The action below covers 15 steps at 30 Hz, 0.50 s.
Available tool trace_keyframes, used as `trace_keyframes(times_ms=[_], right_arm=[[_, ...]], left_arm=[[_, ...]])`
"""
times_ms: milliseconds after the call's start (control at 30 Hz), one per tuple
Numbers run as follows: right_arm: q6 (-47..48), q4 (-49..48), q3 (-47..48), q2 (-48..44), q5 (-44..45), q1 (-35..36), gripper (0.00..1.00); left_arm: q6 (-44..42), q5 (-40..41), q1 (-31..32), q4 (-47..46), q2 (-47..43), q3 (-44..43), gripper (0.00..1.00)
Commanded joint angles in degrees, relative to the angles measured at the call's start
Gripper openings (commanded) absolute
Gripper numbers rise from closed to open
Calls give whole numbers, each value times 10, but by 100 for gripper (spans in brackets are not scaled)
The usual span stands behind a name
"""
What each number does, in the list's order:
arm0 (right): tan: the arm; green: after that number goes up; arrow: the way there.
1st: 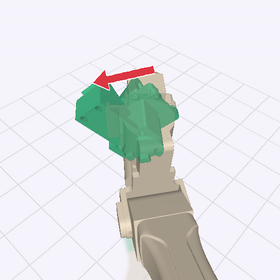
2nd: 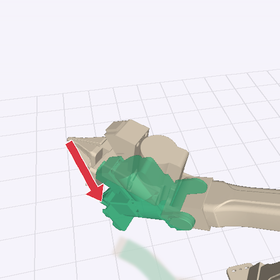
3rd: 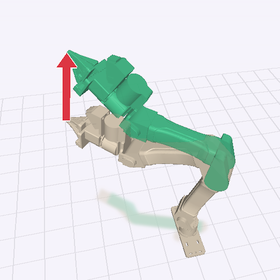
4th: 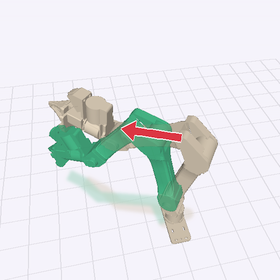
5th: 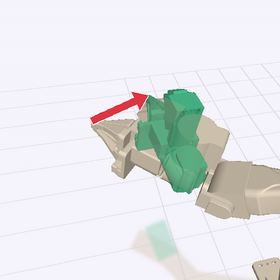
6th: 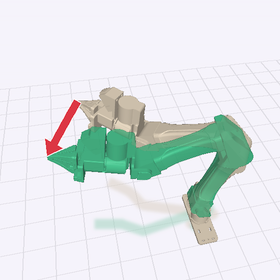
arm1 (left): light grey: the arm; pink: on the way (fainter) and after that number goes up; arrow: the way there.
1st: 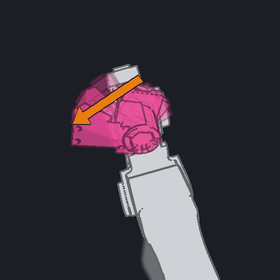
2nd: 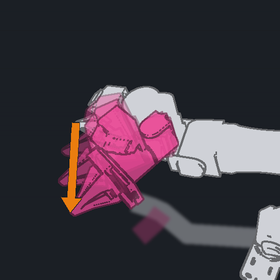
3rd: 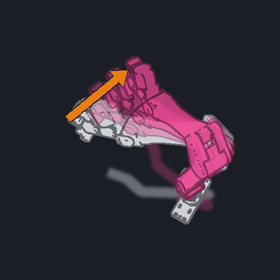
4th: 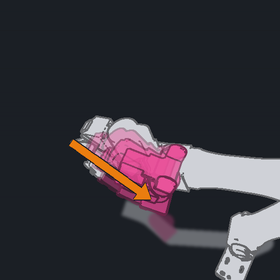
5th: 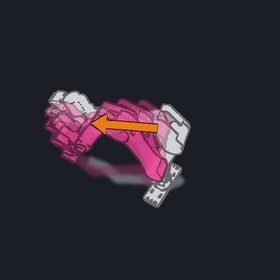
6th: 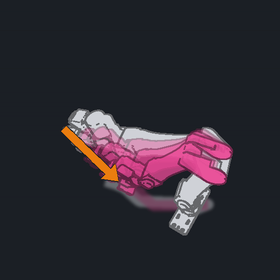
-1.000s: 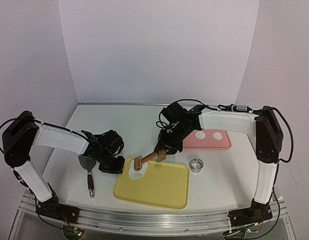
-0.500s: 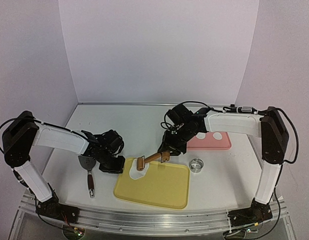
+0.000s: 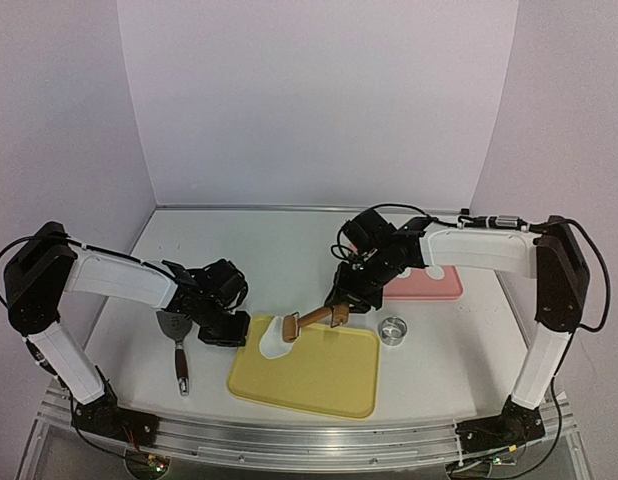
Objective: Roll out the dumpling wrappers from the dough
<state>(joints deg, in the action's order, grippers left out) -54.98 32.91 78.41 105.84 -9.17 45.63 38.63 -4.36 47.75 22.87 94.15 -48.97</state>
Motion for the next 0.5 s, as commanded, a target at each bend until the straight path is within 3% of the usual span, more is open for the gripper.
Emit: trace_keyframes(times_ms=[0,467], right_arm=[[-6,233,-70,40,213,-30,0],[-8,242,-112,1,246,-35,0]], left_arm=[[12,29,-5,40,-29,9,0],[16,28,-5,35,-36,15,0]])
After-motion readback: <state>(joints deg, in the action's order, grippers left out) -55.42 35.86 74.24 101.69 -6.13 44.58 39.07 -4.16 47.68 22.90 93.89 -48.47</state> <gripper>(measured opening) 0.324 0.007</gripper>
